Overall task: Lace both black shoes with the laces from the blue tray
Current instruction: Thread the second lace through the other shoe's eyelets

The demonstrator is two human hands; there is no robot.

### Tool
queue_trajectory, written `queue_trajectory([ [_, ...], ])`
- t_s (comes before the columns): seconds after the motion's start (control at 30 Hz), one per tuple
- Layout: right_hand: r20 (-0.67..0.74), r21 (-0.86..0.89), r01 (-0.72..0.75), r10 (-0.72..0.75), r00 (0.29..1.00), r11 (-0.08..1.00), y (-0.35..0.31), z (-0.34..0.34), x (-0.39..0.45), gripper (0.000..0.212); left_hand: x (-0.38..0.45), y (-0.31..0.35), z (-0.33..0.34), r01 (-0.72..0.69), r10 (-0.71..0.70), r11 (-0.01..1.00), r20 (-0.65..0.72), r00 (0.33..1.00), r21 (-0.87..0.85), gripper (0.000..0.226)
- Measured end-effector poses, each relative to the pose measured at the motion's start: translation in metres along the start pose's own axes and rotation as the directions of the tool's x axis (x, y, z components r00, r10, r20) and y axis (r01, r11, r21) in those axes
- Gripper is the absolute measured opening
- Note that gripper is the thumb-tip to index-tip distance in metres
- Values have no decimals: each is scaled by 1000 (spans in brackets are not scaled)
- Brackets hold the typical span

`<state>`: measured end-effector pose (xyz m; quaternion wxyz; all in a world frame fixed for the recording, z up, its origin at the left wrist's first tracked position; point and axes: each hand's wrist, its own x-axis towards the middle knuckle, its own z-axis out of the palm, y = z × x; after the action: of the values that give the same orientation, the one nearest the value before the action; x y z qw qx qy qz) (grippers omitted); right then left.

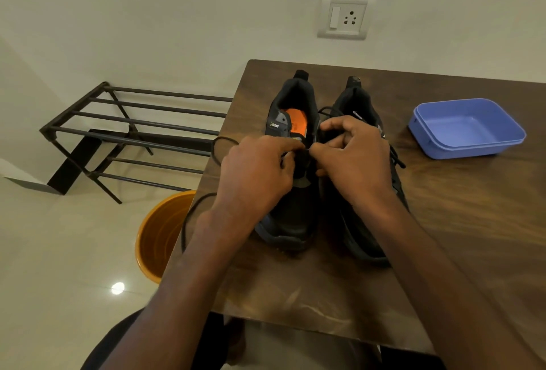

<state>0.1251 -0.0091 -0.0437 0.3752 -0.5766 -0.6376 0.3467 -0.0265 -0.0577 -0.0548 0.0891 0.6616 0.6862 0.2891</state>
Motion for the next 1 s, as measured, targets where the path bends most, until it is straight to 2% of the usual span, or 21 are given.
queue_trajectory([
  [0.07,0,4,-10,10,1000,1000,0,-2,1,36,0,-1,1,1,-1,1000,9,1000,-27,27],
  [0.17,-11,6,-30,30,999,1000,0,-4,1,35,2,-4,-3,48,-52,984,-23,998,-171,14],
  [0.23,-9,9,-37,37,999,999,0,-4,1,34,2,-5,-7,44,-52,982,-40,998,-186,14],
  [0.43,-13,12,-33,33,999,999,-3,0,-1,33,4,1,-14,4,-9,997,65,998,83,25],
  [0.5,-18,11,-45,45,999,999,-3,0,-1,33,7,1,-15,-1,-12,994,116,993,111,25],
  [0.6,-35,19,-60,61,998,998,-3,0,-2,29,9,-4,-10,-7,6,1000,168,986,5,23],
  [0.73,-40,53,-89,91,995,995,-5,3,-5,26,8,-17,-4,65,-17,973,214,977,-220,18],
  [0.8,-17,80,-115,117,993,990,-4,5,-6,19,8,-17,0,110,-66,968,195,979,-224,15],
  [0.9,20,115,-161,159,987,980,-3,6,-7,7,4,-7,7,147,-143,987,61,988,-71,10],
  [1.0,102,307,-286,267,958,908,-2,1,-11,17,0,0,11,161,-161,987,12,987,-13,7],
])
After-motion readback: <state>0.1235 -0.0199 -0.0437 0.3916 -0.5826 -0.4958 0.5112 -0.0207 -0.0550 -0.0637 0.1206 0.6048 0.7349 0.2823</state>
